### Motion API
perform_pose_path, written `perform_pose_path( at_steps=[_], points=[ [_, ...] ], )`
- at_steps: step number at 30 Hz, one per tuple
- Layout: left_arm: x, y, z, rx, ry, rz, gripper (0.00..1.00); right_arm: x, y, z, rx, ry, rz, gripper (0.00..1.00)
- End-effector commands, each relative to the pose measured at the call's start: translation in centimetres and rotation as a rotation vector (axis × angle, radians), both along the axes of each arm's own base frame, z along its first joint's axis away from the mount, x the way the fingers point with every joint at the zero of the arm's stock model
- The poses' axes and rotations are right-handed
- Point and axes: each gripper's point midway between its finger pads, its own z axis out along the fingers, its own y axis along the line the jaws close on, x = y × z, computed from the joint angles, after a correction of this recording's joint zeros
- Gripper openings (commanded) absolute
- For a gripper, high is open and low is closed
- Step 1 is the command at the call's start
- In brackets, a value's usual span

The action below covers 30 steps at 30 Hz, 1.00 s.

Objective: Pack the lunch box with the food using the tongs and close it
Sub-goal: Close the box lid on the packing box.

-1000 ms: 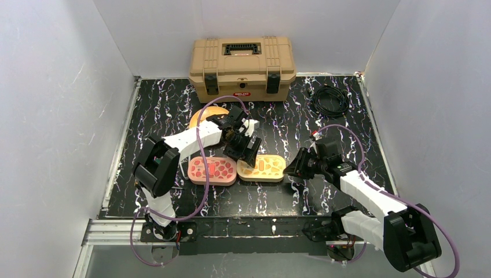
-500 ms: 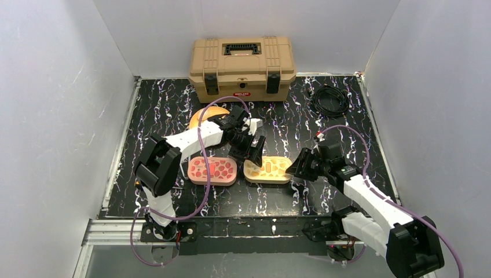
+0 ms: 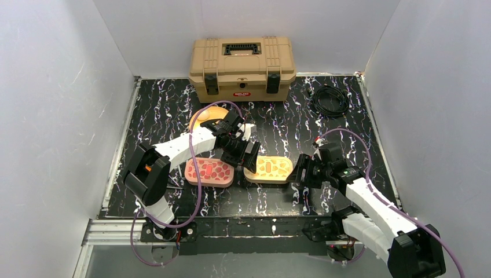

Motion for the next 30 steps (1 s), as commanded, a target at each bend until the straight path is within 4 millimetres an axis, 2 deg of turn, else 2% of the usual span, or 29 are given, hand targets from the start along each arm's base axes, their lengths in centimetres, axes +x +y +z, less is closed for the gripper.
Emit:
perform_pose_path(
  at_steps=[1, 8, 16, 30],
  points=[
    [-1.2, 0.1, 0.8, -0.017, 0.028, -0.009, 0.98, -0.1, 0.8, 1.0, 0.011, -0.019, 0.070, 0.75],
    [-1.3, -0.3, 0.5, -0.025, 0.056, -0.015, 0.98, -0.5, 1.7, 0.4, -0.023, -0.017, 0.089, 0.73],
    [-1.7, -0.5, 0.2, -0.026, 0.089, -0.022, 0.98, 1.0, 2.6, 0.5, -0.040, -0.039, 0.047, 0.71],
    [-2.9, -1.1, -0.3, -0.035, 0.158, -0.058, 0.98, 2.6, 2.1, -0.4, -0.080, -0.061, -0.040, 0.70]
  ],
)
